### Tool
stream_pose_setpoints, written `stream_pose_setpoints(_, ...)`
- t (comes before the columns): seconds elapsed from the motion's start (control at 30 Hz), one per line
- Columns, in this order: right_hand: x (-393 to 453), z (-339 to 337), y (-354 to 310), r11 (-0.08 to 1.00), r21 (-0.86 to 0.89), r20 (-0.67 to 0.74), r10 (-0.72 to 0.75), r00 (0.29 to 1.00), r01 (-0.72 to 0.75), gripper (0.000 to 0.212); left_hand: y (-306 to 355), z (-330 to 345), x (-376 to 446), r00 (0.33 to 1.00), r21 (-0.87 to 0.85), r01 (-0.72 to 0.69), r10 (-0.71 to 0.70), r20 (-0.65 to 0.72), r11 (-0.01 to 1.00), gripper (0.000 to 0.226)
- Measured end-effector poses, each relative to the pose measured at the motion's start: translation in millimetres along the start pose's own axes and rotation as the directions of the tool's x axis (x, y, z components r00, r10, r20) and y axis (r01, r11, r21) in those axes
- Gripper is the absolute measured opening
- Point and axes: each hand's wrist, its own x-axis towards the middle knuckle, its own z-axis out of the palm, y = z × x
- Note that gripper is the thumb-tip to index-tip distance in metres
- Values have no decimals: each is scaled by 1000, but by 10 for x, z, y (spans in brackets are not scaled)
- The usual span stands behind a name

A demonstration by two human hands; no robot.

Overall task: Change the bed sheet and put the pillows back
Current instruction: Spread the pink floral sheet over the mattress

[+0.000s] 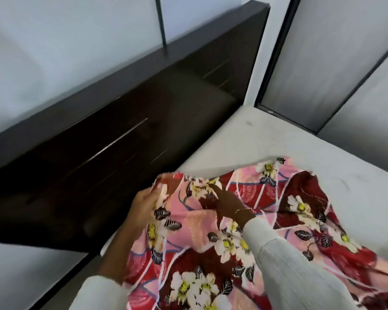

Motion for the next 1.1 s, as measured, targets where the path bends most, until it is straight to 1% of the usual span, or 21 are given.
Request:
stream_pose_setpoints(0.07, 108, 26, 156, 999, -2, -36, -51, 998, 51, 90, 38, 28, 11, 978, -71, 127, -113, 175, 989, 22)
stream_pose_setpoints(0.17, 244, 42, 116, 955, -34, -44, -296, 954, 294, 105, 68, 157, 50, 912, -17, 219, -198, 360, 976, 35)
stream_pose_setpoints(0.23, 274, 9, -28, 932, 44, 37, -362, 932, 360, 90, 75, 219, 103, 884, -37, 241, -203, 421, 970, 60)
stream_pose_setpoints(0.27, 309, -12, -83, 930, -25, 108, -362, 926, 367, 72, 61, 244, 152, 886, -68, 228, -178, 427, 971, 64)
stream_pose_setpoints(0.3, 347, -16, -112, 925, -141, 164, -329, 930, 352, 53, 69, 258, 182, 894, -102, 215, -153, 422, 971, 62)
stream_pose_setpoints(0.33, 396, -19, -85, 942, -201, 146, -243, 959, 269, 41, 55, 263, 230, 906, -137, 191, -121, 405, 972, 59)
stream_pose_setpoints(0.37, 473, -5, 10, 976, -161, 85, -132, 988, 144, 36, 73, 266, 261, 923, -172, 190, -116, 368, 967, 57)
stream_pose_setpoints(0.43, 629, -43, 336, 983, 114, -88, 155, 984, -144, 33, 47, 255, 360, 961, -252, 189, -125, 248, 949, 55)
stream_pose_setpoints(0.5, 805, -116, 764, 847, 436, -207, 424, 882, -305, 28, 10, 299, 466, 975, -302, 194, -151, 161, 933, 38)
stream_pose_setpoints(0.53, 871, -183, 941, 731, 606, -206, 526, 825, -314, 22, -34, 357, 535, 979, -329, 193, -158, 130, 924, 23)
stream_pose_setpoints(0.57, 914, -259, 1058, 605, 753, -193, 581, 790, -261, 18, -17, 450, 572, 980, -337, 195, -173, 96, 921, 13)
stream_pose_setpoints(0.6, 949, -358, 1138, 482, 856, -175, 610, 773, -186, 15, -55, 530, 655, 983, -323, 182, -171, 63, 929, 23)
stream_pose_setpoints(0.7, 1062, -820, 1237, 99, 995, -73, 654, 753, 10, 22, -59, 749, 819, 991, -272, 124, -131, -6, 954, 43)
stream_pose_setpoints(0.8, 1212, -1217, 1318, -148, 973, -38, 662, 749, 179, 15, -47, 877, 985, 998, -268, 42, -52, -32, 962, 43)
stream_pose_setpoints(0.83, 1236, -1376, 1262, -152, 951, -98, 680, 727, 270, 9, -2, 932, 1027, 1000, -252, 1, -6, -21, 968, 43)
stream_pose_setpoints(0.9, 1314, -1774, 1116, 52, 908, -324, 716, 619, 415, 14, 39, 979, 1133, 997, -251, -78, 71, -38, 965, 44)
stream_pose_setpoints(0.97, 1432, -2234, 951, 259, 779, -603, 562, 567, 571, 18, 68, 965, 1273, 975, -135, -206, 191, -115, 969, 30)
stream_pose_setpoints(1.0, 1509, -2414, 899, 420, 691, -723, 406, 559, 588, 16, 46, 915, 1386, 946, 76, -270, 279, -166, 960, 15)
stream_pose_setpoints(1.03, 1558, -2545, 869, 575, 621, -750, 240, 616, 532, 18, -2, 857, 1522, 922, 359, -259, 341, -186, 897, 10)
stream_pose_setpoints(1.07, 1706, -2612, 962, 709, 545, -710, 106, 696, 448, 18, -51, 804, 1664, 921, 622, -167, 347, -179, 765, 36)
stream_pose_setpoints(1.1, 1741, -2665, 989, 799, 492, -618, 41, 785, 345, 19, -138, 771, 1809, 940, 797, -63, 304, -154, 600, 65)
